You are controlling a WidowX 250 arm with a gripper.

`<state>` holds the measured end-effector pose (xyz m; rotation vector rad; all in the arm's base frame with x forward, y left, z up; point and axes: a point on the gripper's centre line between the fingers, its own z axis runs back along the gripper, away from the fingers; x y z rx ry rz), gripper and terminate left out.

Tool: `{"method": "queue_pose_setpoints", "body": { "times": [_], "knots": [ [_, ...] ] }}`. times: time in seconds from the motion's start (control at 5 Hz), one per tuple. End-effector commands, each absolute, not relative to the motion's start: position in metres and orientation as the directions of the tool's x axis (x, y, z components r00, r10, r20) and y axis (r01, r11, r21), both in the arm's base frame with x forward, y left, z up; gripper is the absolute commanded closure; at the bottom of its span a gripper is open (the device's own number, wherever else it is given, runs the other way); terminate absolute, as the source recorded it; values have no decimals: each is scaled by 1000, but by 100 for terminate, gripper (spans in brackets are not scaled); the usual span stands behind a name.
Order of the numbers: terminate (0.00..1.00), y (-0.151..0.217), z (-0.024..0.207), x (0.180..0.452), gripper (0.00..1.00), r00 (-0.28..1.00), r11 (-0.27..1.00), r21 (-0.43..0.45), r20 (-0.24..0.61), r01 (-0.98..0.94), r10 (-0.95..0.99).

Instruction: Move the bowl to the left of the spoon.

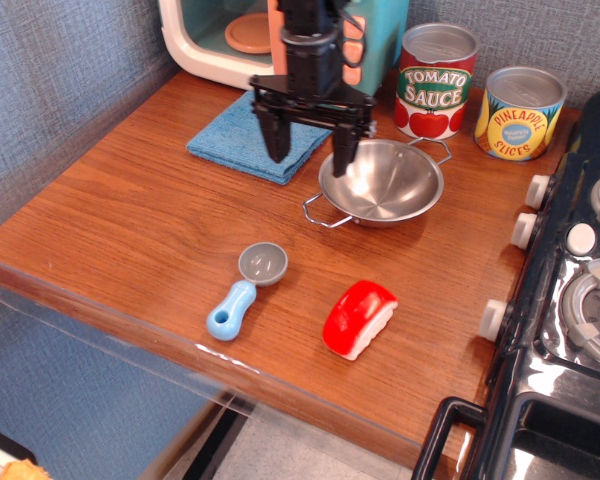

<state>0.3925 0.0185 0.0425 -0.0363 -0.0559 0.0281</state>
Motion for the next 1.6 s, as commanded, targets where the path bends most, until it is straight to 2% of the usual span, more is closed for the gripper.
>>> {"method": "queue_pose_setpoints", "body": {
  "times": [0.0, 0.2, 0.4, 0.8, 1.0, 1.2, 1.4],
  "knots": [
    [0, 8, 39, 408, 0, 997, 1000, -20, 78, 2, 0],
    [0, 8, 29, 407, 0, 999, 1000, 0, 53, 4, -4],
    [0, 6, 29, 405, 100, 999, 1000, 2, 52, 9, -9],
    [0, 3, 43, 401, 100, 996, 1000, -16, 91, 22, -20],
    [0, 0, 73, 397, 100, 988, 997, -66, 151, 28, -18],
    [0, 6, 109, 383, 100, 980, 997, -74, 201, 20, -5],
    [0, 38, 128, 353, 100, 978, 998, -52, 203, -38, 48]
  ]
}}
